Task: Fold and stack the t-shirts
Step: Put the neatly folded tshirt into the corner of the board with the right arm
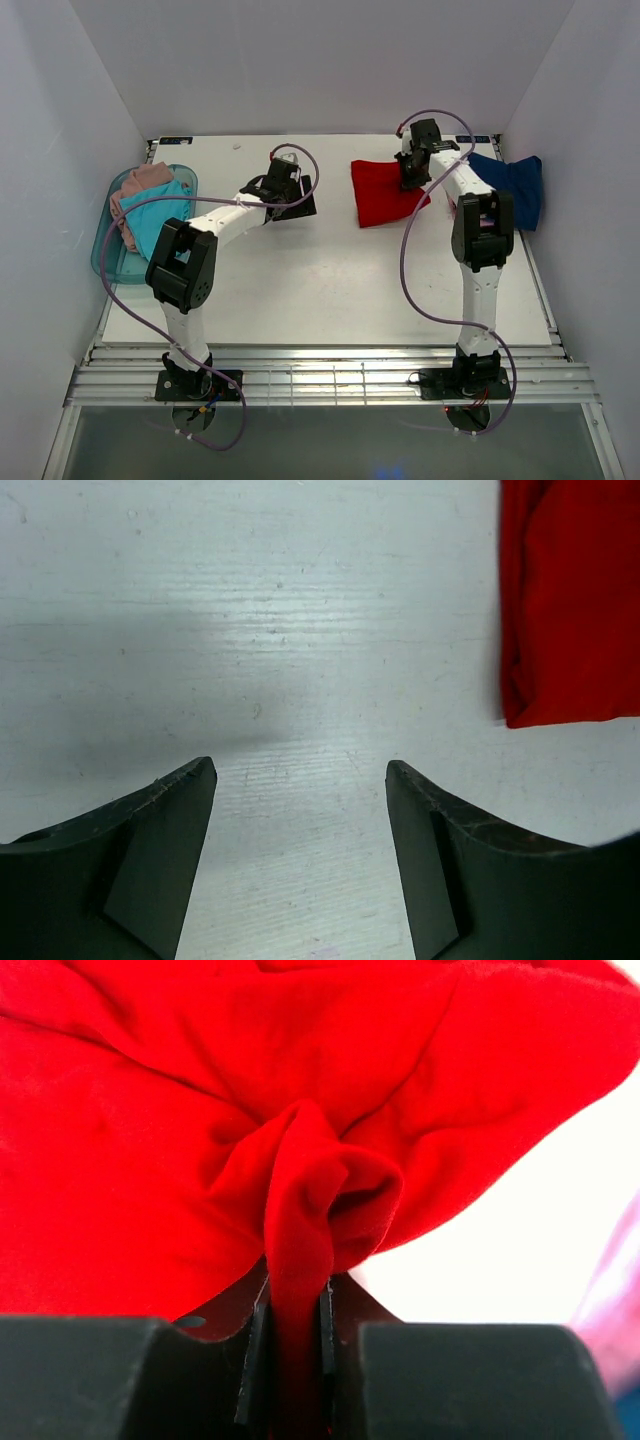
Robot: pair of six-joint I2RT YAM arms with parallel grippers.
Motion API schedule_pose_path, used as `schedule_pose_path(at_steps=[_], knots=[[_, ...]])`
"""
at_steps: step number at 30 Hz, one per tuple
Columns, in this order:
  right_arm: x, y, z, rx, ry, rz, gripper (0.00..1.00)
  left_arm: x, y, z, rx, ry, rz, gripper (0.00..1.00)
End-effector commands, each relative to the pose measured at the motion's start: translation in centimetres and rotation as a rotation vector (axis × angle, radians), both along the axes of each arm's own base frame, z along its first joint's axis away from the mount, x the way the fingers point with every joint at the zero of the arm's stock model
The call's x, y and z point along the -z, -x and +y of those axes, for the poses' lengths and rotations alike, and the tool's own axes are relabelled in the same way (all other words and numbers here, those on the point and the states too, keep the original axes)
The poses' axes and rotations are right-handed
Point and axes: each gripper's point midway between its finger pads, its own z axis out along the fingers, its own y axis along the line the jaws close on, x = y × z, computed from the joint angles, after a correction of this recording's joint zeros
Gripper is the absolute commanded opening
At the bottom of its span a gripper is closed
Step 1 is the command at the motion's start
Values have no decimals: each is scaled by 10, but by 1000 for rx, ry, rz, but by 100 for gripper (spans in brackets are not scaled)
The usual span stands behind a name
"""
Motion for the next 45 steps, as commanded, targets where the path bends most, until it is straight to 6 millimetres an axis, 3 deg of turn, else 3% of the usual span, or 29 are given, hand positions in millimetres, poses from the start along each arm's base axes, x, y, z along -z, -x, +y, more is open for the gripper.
schedule_pose_path(at_steps=[1,8,23,25,28,38,45], knots=[[-69,-9,-25,4,92,-133,8,-22,3,-1,4,38,-31,79],[-106,-17,-67,57,127,-173,8,-9,12,1,-6,42,5,79],[-175,-9,-132,196,173,-290,8,13,27,6,-11,40,50,79],[-185,-11,-154,239,170,-312,8,14,28,6,-11,42,55,79],[-197,-16,-167,271,161,-343,8,16,29,5,-11,47,59,79],[-210,-23,-200,353,156,-388,8,22,33,6,-12,50,78,79],[-168,1,-229,455,219,-277,8,24,32,6,-10,45,77,79]])
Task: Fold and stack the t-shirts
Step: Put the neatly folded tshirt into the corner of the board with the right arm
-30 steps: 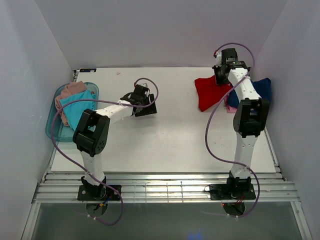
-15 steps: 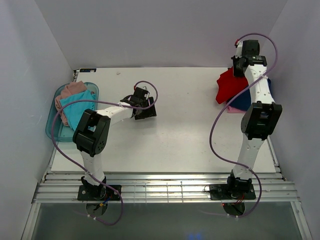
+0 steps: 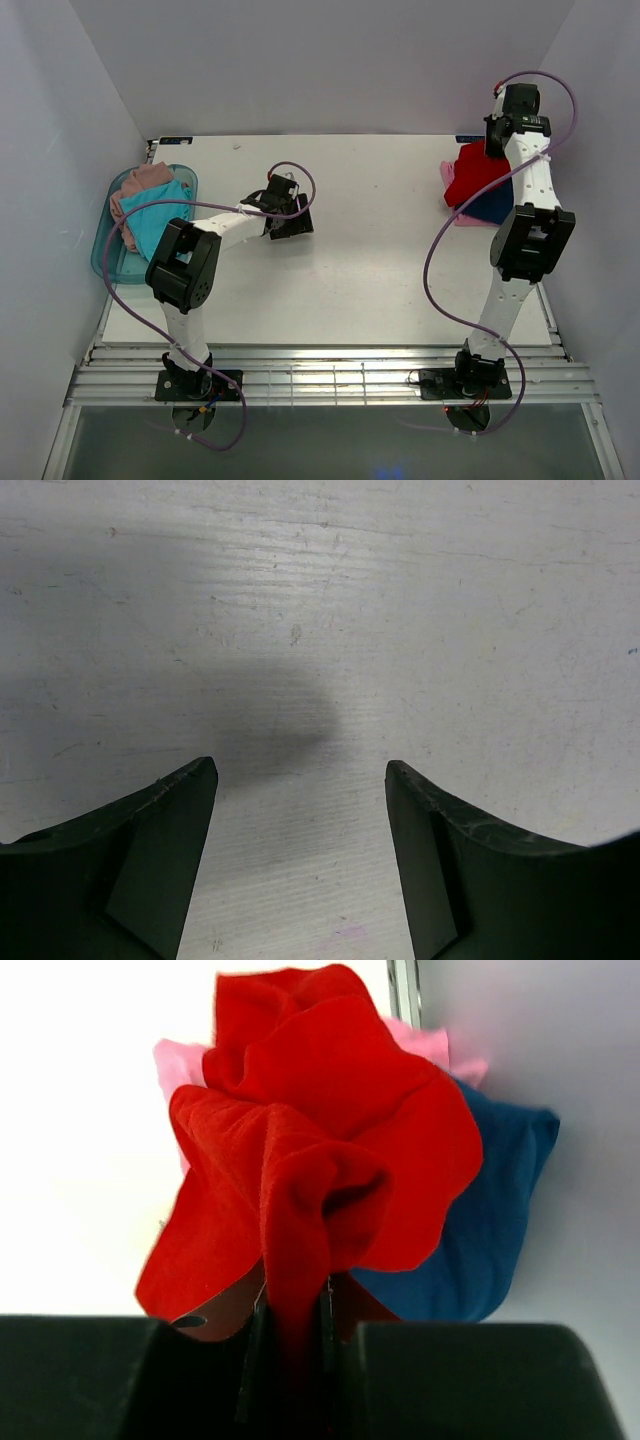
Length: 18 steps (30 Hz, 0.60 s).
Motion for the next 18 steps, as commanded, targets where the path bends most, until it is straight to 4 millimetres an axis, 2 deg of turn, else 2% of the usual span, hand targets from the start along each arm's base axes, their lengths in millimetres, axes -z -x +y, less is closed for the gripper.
schedule_pose_path(at_steps=[1,7,14,18], knots=[[-17,10,-23,100,43,-44,8,-23,-4,-3,4,36,-51,79],[-15,16,-39,175,43,-33,8,-21,-4,-3,8,32,-44,79],[5,30,-61,297,110,33,8,-18,1,-1,7,26,-33,79],[5,27,-68,339,134,28,8,-16,6,2,7,21,-24,79]])
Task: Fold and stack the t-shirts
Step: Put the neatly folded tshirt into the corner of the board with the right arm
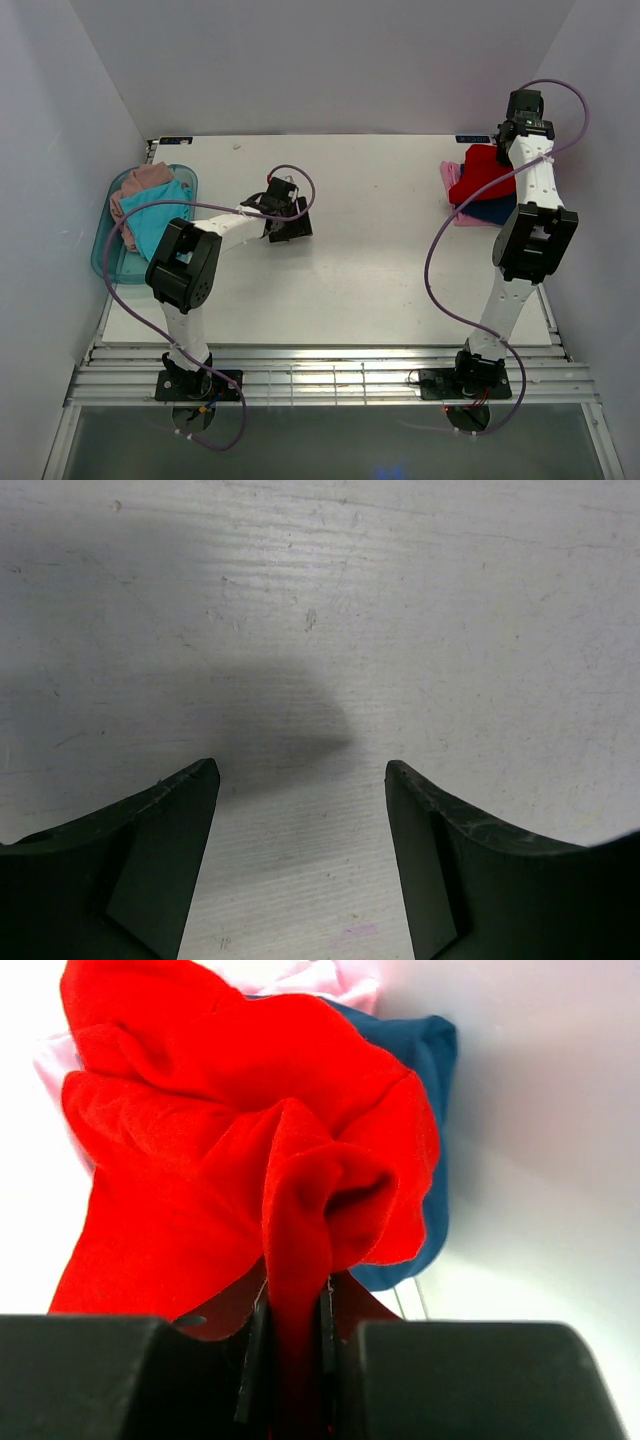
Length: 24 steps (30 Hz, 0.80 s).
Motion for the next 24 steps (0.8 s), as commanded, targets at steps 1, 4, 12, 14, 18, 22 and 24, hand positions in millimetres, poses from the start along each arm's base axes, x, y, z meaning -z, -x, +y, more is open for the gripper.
schedule_pose_path(at_steps=[1,4,12,14,18,22,24], knots=[[-12,-1,-22,98,65,-37,8,-19,4,1,7,25,-31,79],[-6,-5,-27,125,76,-35,8,-18,8,3,3,22,-24,79],[33,2,-31,193,66,1,29,-19,15,9,4,10,-27,79],[42,7,-27,184,50,7,76,-20,14,10,3,3,-30,79],[34,7,-21,150,38,-91,90,-23,9,11,4,-8,-44,80],[-7,23,-11,111,39,-231,90,-30,3,10,7,-14,-68,80],[-9,32,-4,93,31,-250,90,-33,-1,10,7,-18,-78,80]])
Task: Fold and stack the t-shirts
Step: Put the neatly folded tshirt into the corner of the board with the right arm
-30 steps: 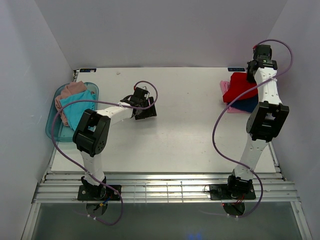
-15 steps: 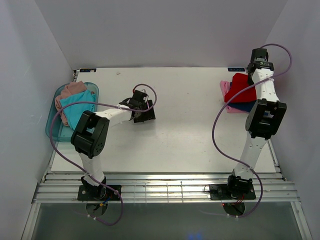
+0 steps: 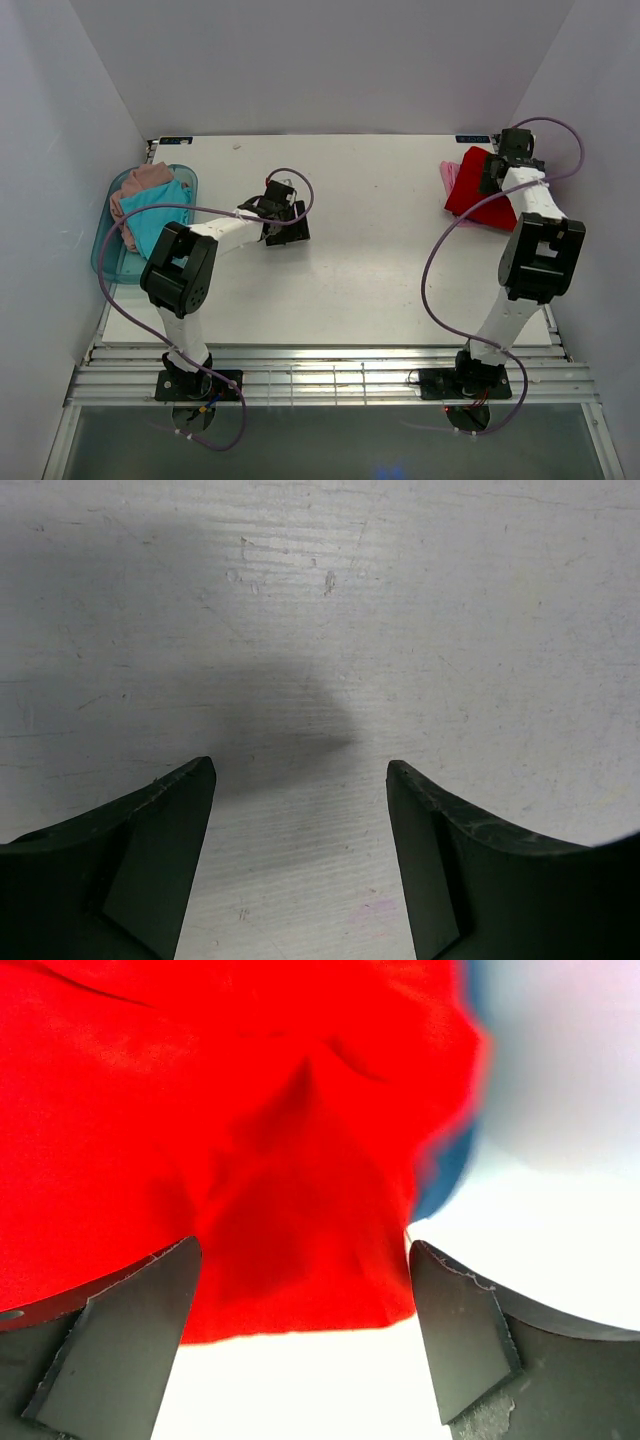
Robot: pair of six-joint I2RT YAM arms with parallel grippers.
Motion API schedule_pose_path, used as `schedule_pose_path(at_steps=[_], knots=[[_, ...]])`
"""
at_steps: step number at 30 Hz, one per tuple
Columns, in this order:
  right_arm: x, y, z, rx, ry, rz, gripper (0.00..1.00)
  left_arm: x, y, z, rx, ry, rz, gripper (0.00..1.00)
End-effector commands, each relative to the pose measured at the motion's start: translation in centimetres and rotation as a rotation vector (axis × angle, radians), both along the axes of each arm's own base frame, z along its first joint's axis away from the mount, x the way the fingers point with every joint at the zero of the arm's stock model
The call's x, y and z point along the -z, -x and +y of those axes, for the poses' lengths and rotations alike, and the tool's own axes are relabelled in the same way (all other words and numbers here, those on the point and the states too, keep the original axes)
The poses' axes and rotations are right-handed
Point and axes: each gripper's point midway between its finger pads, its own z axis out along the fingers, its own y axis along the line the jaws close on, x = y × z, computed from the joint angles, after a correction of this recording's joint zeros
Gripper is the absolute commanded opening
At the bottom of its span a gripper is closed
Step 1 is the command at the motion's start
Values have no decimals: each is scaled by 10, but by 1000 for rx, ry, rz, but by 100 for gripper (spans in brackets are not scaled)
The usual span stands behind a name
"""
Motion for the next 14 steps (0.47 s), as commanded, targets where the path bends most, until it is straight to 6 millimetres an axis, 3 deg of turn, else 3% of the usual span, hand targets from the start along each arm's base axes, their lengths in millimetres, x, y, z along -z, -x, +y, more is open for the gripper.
schedule_pose_path(at_steps=[1,7,14], knots=[[-97,-15,6,-40,33,-317,90,-39,-19,-2,-5,15,-95,80],[-141,-3,50,-176,-33,-417,90,-45,-25,-5,-1,20,-108,80],[-193,9,79,-278,-97,-509,90,-66,-33,3,0,-1,-178,80]])
